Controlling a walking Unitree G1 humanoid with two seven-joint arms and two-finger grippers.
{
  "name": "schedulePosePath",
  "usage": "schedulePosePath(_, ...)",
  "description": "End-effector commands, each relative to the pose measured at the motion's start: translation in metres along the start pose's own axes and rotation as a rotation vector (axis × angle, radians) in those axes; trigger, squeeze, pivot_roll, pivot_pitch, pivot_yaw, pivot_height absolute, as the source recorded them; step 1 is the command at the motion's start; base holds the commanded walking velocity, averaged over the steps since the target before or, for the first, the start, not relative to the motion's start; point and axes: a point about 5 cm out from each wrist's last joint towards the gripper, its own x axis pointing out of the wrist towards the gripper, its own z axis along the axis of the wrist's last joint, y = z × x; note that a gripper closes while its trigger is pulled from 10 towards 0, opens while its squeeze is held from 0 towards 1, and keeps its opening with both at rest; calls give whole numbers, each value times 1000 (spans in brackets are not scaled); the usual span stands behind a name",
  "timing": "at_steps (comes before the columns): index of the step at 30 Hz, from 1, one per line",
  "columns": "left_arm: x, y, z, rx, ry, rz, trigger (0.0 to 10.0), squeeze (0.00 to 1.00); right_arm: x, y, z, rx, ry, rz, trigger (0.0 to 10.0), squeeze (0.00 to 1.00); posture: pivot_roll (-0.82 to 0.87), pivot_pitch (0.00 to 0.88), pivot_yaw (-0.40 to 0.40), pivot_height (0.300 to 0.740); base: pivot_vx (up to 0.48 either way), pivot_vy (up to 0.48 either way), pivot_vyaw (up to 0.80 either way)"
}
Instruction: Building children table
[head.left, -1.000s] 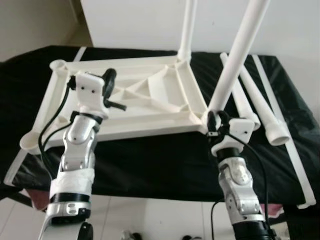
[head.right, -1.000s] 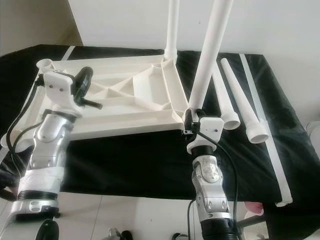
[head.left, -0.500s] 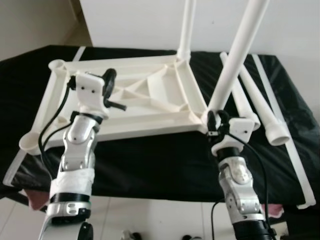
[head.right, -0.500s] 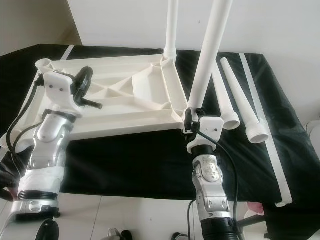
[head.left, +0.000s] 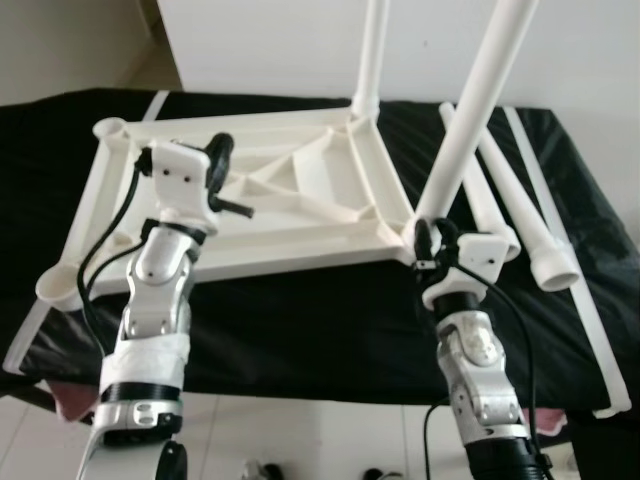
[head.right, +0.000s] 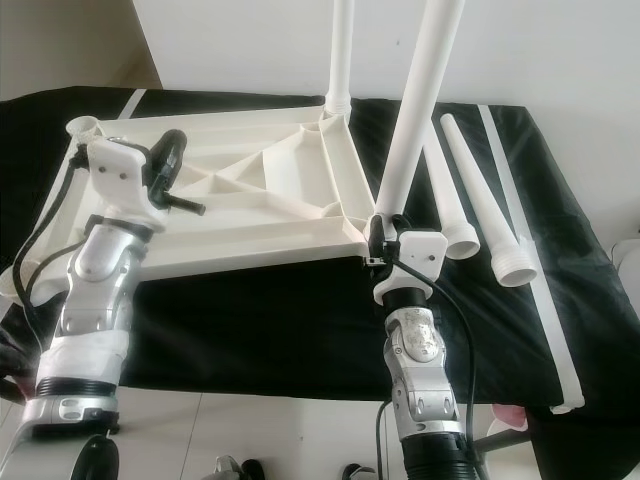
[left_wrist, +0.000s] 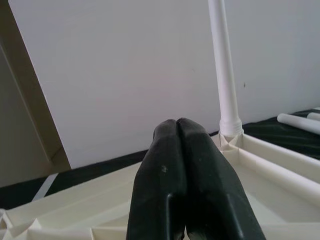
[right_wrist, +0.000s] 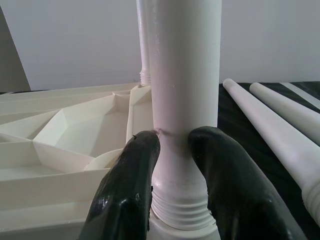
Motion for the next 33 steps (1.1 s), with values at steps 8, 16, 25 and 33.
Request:
schedulePosePath(8, 0, 1, -1, 3, 8, 57, 10000, 0, -2, 1, -2, 5, 1, -4, 10000, 0, -90, 167, 14, 740, 0, 0, 0)
schedulePosePath(16, 0, -1, -2, 1, 10, 46, 10000, 0, -4, 2, -3, 9, 5, -2, 10000, 0, -89, 158, 17, 740, 0, 0, 0)
schedulePosePath(25, 1, -2, -2, 0, 10, 38, 10000, 0, -4, 2, -3, 7, 3, -1, 10000, 0, -93, 155, 18, 740, 0, 0, 0)
schedulePosePath(33, 0, -2, -3, 1, 15, 41, 10000, 0, -4, 2, -2, 6, 1, -4, 10000, 0, -91, 162, 18, 740, 0, 0, 0)
